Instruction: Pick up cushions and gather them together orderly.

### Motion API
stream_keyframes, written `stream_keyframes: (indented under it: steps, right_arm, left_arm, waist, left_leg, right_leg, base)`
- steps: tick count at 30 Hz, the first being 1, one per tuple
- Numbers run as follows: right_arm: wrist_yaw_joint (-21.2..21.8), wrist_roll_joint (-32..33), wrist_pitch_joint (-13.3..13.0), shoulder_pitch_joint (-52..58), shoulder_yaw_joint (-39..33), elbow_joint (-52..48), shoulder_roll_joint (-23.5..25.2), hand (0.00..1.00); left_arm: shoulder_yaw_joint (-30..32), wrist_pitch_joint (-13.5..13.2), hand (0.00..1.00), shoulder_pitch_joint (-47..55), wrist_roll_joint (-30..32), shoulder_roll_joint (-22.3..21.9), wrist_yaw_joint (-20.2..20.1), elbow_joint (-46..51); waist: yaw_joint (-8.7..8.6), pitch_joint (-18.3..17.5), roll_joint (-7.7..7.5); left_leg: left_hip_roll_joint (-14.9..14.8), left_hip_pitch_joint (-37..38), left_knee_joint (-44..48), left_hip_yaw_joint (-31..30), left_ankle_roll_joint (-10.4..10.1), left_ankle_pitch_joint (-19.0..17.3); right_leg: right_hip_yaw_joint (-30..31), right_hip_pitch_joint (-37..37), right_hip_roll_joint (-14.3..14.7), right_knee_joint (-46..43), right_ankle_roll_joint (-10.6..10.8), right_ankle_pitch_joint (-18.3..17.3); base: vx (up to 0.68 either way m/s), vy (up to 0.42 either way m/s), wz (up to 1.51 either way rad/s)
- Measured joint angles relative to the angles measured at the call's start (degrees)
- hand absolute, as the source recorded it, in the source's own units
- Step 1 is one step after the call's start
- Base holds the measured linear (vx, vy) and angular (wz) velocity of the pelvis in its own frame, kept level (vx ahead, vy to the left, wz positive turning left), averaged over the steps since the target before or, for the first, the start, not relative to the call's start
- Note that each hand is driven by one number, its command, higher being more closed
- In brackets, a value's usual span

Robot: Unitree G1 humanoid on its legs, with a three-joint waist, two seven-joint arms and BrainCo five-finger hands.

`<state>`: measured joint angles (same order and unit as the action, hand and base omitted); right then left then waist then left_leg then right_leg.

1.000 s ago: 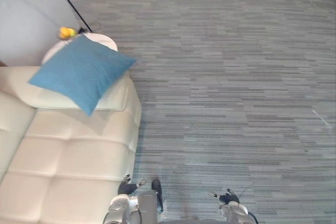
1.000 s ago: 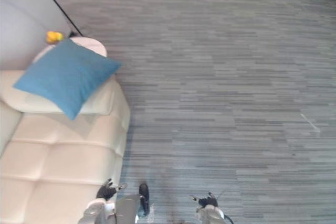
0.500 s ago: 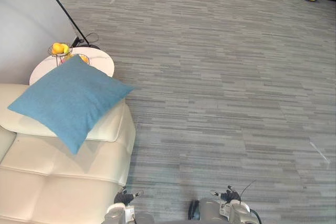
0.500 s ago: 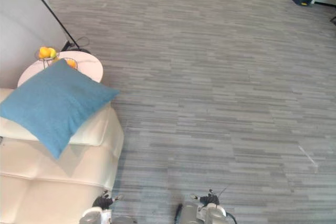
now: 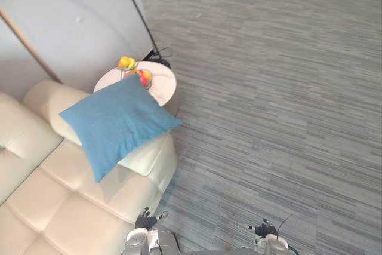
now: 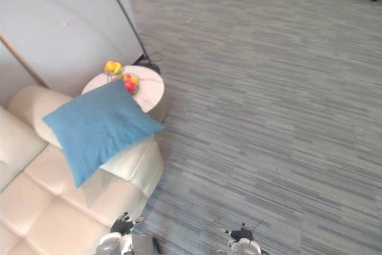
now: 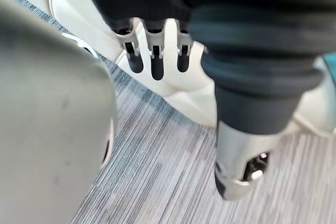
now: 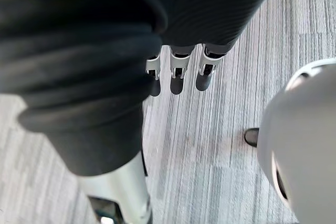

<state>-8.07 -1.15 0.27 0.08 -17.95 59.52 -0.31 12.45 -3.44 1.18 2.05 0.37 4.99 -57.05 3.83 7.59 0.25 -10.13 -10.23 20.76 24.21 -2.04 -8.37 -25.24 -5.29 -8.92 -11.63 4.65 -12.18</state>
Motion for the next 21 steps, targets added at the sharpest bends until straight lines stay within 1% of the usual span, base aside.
stream_keyframes:
  steps: [1,2,4,6,7,8,9,10,11,12,13,14,15,16,17,18,19,20,21]
  right_arm:
    - [0.0,0.0,0.0,-0.3,0.0,0.3,0.7,0.0]
    - [0.0,0.0,0.0,-0.7,0.0,0.5,1.1,0.0]
    - [0.1,0.0,0.0,-0.2,-0.1,0.8,1.5,0.0]
    - [0.3,-0.1,0.0,-0.3,-0.1,2.5,1.4,0.0]
    - [0.3,-0.2,-0.1,-0.3,-0.1,2.6,0.9,0.0]
    - [0.5,-0.6,-0.1,-0.3,0.0,2.6,0.3,0.0]
    - [0.5,-0.6,-0.1,-0.3,0.0,2.6,0.3,0.0]
    - [0.7,-1.2,-0.1,-0.3,-0.5,2.4,0.2,0.0]
    - [0.8,-1.2,-0.1,-0.1,-0.9,2.4,0.3,0.0]
    - [0.9,-1.2,-0.1,0.1,-0.9,2.4,0.2,0.0]
    - [0.8,-1.2,-0.2,0.4,-0.9,2.1,0.1,0.0]
    - [0.8,-1.2,-0.3,0.5,-0.9,2.0,0.0,0.0]
    - [0.8,-1.1,-0.5,0.5,-0.9,1.5,-0.1,0.0]
    - [0.8,-1.1,-0.6,0.7,-0.9,0.4,-0.1,0.0]
    - [0.8,-1.1,-0.7,0.9,-0.9,0.0,-0.1,0.0]
    - [0.8,-1.0,-0.7,1.1,-0.8,0.0,0.2,0.0]
    - [0.8,-1.1,-0.7,1.3,-0.8,0.0,0.4,0.0]
    - [0.9,-0.7,-0.8,1.6,-1.0,-0.1,0.5,0.0]
    - [1.0,-0.7,-0.7,1.6,-1.0,-0.1,-0.1,0.0]
  left_arm:
    - [-0.2,0.0,0.0,0.0,0.0,0.7,0.0,0.0]
    - [-0.2,0.1,0.0,0.0,0.0,1.4,0.0,-0.3]
    - [0.0,0.1,0.0,0.0,-0.2,1.8,0.0,-1.2]
    - [-0.1,0.1,0.0,0.2,-0.1,1.8,-0.1,-2.2]
    - [-0.2,0.1,0.0,0.2,0.0,1.9,-0.2,-2.4]
    - [-0.7,0.1,0.0,0.2,-0.1,1.8,-0.3,-3.4]
    - [-0.7,0.1,0.0,0.2,-0.1,1.8,-0.3,-3.4]
    - [-1.6,0.4,0.0,0.2,0.0,2.5,-0.4,-3.5]
    - [-3.0,0.5,0.0,0.2,0.1,3.5,-0.4,-4.1]
    - [-3.1,0.6,0.0,0.2,0.1,3.6,-0.4,-4.4]
    - [-3.1,0.5,0.0,0.2,0.1,3.4,-0.4,-4.4]
    - [-3.1,0.5,0.0,0.1,0.1,3.1,-0.4,-4.4]
    - [-2.8,0.5,0.0,-0.2,0.1,2.8,-0.4,-4.4]
    - [-2.7,0.5,0.0,-0.1,0.1,2.5,-0.4,-4.4]
    - [-2.5,0.5,0.0,-0.1,0.1,2.3,-0.3,-4.4]
    - [-2.0,0.5,0.0,0.0,0.2,2.4,-0.3,-4.3]
    - [-1.7,0.5,0.0,0.0,0.2,2.6,-0.3,-4.2]
    - [-1.0,0.4,0.0,-0.2,0.2,2.6,-0.3,-4.2]
    - [-0.1,0.3,0.0,0.0,0.2,0.8,-0.2,-4.2]
  waist:
    - [0.1,0.3,-1.05]
    - [0.47,0.4,-1.5]
    - [0.56,0.4,-1.66]
    - [0.58,0.0,-1.96]
    - [0.56,-0.3,-1.44]
    - [0.39,-0.4,-1.25]
    - [0.38,-0.5,-1.22]
    - [-0.41,0.1,-1.88]
    - [-1.29,0.1,-2.19]
    - [-1.33,0.0,-2.29]
    - [-1.33,0.1,-2.12]
    - [-1.34,0.1,-2.02]
    - [-1.46,0.2,-1.64]
    - [-1.68,0.3,-1.09]
    - [-1.74,0.3,-0.91]
    - [-1.76,0.2,-1.32]
    - [-1.76,0.0,-1.93]
    - [-1.84,-0.1,-2.66]
    - [-1.84,-0.4,-0.78]
  left_leg:
    - [1.2,0.4,-0.8,0.5,0.2,0.1]
    - [1.9,0.2,-0.9,0.3,0.3,0.1]
    - [3.2,1.3,-1.1,-0.4,0.5,0.2]
    - [4.8,4.1,-3.8,-1.0,0.9,0.4]
    - [5.8,6.1,-6.8,-1.7,1.2,0.3]
    - [6.3,8.1,-9.5,-2.5,1.6,0.3]
    - [6.4,8.2,-9.7,-2.7,1.7,0.3]
    - [8.2,12.1,-12.5,-5.6,2.5,0.4]
    - [8.4,13.2,-12.9,-7.2,3.0,0.1]
    - [8.2,14.3,-13.3,-8.3,3.2,-0.2]
    - [7.9,15.6,-14.2,-9.8,3.2,-0.2]
    - [7.7,15.9,-14.7,-10.6,3.1,-0.2]
    - [6.8,16.5,-14.6,-12.4,2.7,-0.9]
    - [5.7,16.5,-14.4,-14.2,1.8,-1.6]
    - [5.3,16.5,-14.2,-15.5,1.3,-1.9]
    - [5.0,16.3,-12.9,-18.4,-0.8,-3.3]
    - [5.5,16.3,-12.1,-19.1,-1.5,-3.9]
    - [5.7,16.6,-11.0,-20.4,-2.5,-4.7]
    - [4.2,16.2,-9.9,-20.9,-3.0,-5.1]
  right_leg:
    - [-0.5,-0.9,-0.3,2.6,0.7,1.2]
    - [-0.6,-1.7,-0.4,4.4,1.0,2.3]
    - [-1.2,-4.4,-1.0,5.9,1.9,4.2]
    - [-1.5,-5.8,-2.0,3.8,1.6,4.6]
    - [-1.7,-5.0,-2.8,-0.8,1.6,4.6]
    - [-1.4,-2.5,-4.2,-8.4,1.6,4.6]
    - [-1.3,-2.3,-4.3,-9.3,1.6,4.6]
    - [2.7,4.6,-9.2,-28.4,1.3,5.7]
    - [6.3,7.0,-8.8,-33.3,1.1,1.6]
    - [7.6,8.6,-8.0,-34.5,0.5,-0.8]
    - [8.5,10.7,-6.4,-33.2,-0.6,-3.1]
    - [9.1,12.1,-5.5,-31.7,-1.0,-3.8]
    - [11.1,14.5,-2.9,-27.5,-1.1,-4.2]
    - [14.2,16.5,0.1,-22.4,-1.0,-4.0]
    - [16.2,17.3,1.6,-19.4,-1.1,-3.2]
    - [21.7,17.0,3.9,-10.0,-0.8,1.3]
    - [23.0,16.5,3.7,-7.6,-1.0,3.2]
    - [22.8,16.0,3.4,-8.2,-2.6,6.4]
    - [19.6,15.3,3.8,-9.1,-3.2,4.8]
  base:
    - [0.26,0.12,0.39]
    - [0.21,0.095,0.24]
    - [0.25,0.109,0.47]
    - [0.23,0.098,0.47]
    - [0.18,0.1,0.46]
    - [0.17,0.108,0.38]
    - [0.17,0.074,0.63]
    - [0.15,0.0,0.83]
    - [0.16,-0.033,1.02]
    - [0.16,-0.056,0.85]
    - [0.13,-0.038,0.6]
    - [0.17,-0.079,0.67]
    - [0.22,-0.183,0.72]
    - [0.23,-0.216,0.77]
    - [0.27,-0.325,1.03]
    - [0.21,-0.274,0.89]
    - [0.23,-0.307,0.97]
    - [0.23,-0.239,0.75]
    - [0.3,-0.26,0.88]
